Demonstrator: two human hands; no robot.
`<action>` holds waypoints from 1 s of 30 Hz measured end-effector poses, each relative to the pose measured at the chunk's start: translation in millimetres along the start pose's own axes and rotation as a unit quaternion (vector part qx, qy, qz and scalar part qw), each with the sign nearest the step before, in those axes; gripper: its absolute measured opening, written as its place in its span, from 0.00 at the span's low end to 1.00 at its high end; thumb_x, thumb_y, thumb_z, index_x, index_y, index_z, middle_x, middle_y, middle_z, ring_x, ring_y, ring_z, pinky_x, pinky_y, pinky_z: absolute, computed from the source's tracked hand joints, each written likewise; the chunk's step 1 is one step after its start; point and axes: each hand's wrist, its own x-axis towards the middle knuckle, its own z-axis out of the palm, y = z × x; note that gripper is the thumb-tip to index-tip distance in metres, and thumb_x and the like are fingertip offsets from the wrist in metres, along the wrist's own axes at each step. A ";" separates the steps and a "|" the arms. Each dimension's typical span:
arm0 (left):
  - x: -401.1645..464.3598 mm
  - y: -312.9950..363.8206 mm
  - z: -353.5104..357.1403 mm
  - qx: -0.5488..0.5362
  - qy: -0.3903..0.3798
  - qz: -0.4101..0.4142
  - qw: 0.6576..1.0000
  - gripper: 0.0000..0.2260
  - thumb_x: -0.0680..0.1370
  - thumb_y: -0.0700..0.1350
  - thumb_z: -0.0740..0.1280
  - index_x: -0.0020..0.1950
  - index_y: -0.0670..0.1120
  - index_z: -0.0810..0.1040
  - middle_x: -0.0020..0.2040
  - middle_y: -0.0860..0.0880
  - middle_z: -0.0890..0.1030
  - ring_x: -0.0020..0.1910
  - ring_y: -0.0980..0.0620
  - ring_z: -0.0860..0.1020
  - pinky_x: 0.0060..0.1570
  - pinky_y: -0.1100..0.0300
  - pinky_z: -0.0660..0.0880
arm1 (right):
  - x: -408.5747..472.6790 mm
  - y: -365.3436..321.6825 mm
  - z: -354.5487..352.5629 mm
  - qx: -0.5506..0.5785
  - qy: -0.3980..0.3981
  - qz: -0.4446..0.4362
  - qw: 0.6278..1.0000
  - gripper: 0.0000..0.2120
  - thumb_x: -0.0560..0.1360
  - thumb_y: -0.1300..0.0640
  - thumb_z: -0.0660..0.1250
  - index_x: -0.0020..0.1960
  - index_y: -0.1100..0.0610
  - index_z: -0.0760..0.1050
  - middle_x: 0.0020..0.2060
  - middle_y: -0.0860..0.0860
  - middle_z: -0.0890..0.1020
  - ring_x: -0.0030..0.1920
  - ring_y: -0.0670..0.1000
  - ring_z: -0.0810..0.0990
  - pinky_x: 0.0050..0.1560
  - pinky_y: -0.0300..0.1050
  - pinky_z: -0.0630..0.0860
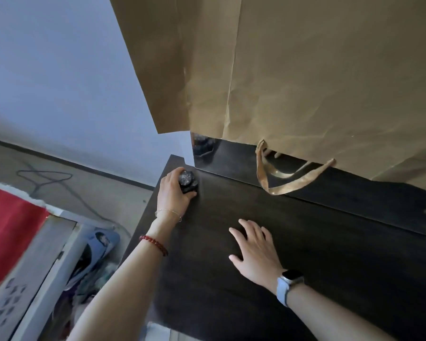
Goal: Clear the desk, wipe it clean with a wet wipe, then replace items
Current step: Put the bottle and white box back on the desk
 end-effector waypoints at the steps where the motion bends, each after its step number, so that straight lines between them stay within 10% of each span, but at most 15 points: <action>1: 5.6 1.5 0.0 0.003 -0.010 0.006 1.000 0.29 0.65 0.40 0.75 0.64 0.44 0.69 0.62 0.43 0.73 0.63 0.43 0.68 0.62 0.53 0.64 | 0.4 0.5 1.5 -0.003 0.003 0.004 1.000 0.31 0.63 0.44 0.73 0.63 0.51 0.71 0.65 0.56 0.72 0.65 0.58 0.71 0.61 0.60 0.69; 15: 19.6 5.7 -3.5 0.066 -0.074 0.070 0.993 0.34 0.68 0.31 0.69 0.71 0.46 0.62 0.65 0.43 0.68 0.62 0.42 0.69 0.58 0.52 0.68 | 0.4 4.3 12.7 -0.006 0.088 -0.011 0.996 0.34 0.50 0.40 0.77 0.54 0.49 0.75 0.54 0.51 0.80 0.54 0.53 0.80 0.49 0.53 0.78; 23: -58.1 47.2 15.3 0.067 0.075 0.064 0.993 0.21 0.71 0.36 0.66 0.64 0.38 0.70 0.65 0.37 0.71 0.64 0.35 0.68 0.61 0.40 0.66 | -32.6 36.3 -5.2 0.113 0.180 0.012 0.977 0.21 0.69 0.47 0.57 0.59 0.54 0.73 0.58 0.53 0.77 0.61 0.55 0.75 0.59 0.56 0.73; 30: -176.1 169.0 119.0 0.036 -0.057 0.212 0.975 0.15 0.71 0.42 0.63 0.57 0.42 0.76 0.56 0.44 0.78 0.56 0.41 0.76 0.53 0.47 0.72 | -154.1 151.0 -19.5 0.185 0.295 0.136 0.928 0.21 0.72 0.50 0.54 0.60 0.57 0.74 0.59 0.53 0.77 0.63 0.52 0.71 0.62 0.51 0.71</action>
